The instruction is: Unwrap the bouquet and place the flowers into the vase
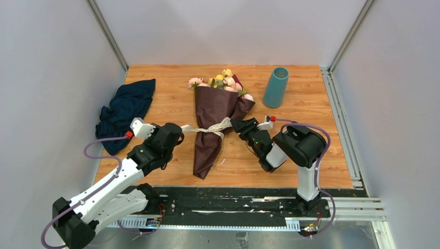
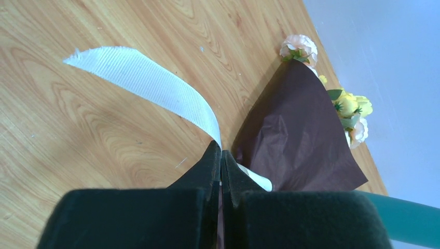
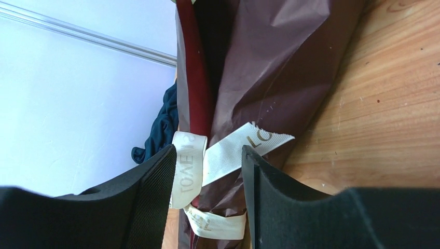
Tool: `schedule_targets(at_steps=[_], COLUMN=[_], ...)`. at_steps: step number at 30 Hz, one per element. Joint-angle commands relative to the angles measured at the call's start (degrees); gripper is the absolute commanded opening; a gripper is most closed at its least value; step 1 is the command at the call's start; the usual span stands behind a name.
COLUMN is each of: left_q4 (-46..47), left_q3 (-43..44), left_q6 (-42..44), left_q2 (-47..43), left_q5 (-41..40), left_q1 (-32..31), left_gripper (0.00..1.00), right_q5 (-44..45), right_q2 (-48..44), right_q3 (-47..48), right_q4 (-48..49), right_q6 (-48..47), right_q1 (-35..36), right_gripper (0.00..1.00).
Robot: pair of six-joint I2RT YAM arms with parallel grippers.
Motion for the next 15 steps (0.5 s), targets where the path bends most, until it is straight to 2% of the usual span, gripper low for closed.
schedule_targets(at_steps=[1, 7, 11, 15], left_q4=[-1.2, -1.6, -1.2, -0.7], left_q3=[-0.5, -0.9, -1.3, -1.8], left_q6=[1.1, 0.9, 0.4, 0.1], left_q2=[0.9, 0.3, -0.3, -0.4], left_q5=[-3.5, -3.4, -3.2, -1.9], left_q1=[-0.5, -0.5, -0.5, -0.5], left_gripper=[0.0, 0.0, 0.0, 0.0], right_q5=[1.9, 0.5, 2.5, 2.9], right_q2=[0.7, 0.1, -3.0, -2.9], right_q3=[0.9, -1.6, -6.2, -8.1], right_q4=[3.4, 3.5, 3.4, 3.5], right_q6=[-1.6, 0.5, -0.4, 0.0], right_q1=[-0.8, -1.1, -0.7, -0.8], right_gripper=[0.52, 0.52, 0.59, 0.61])
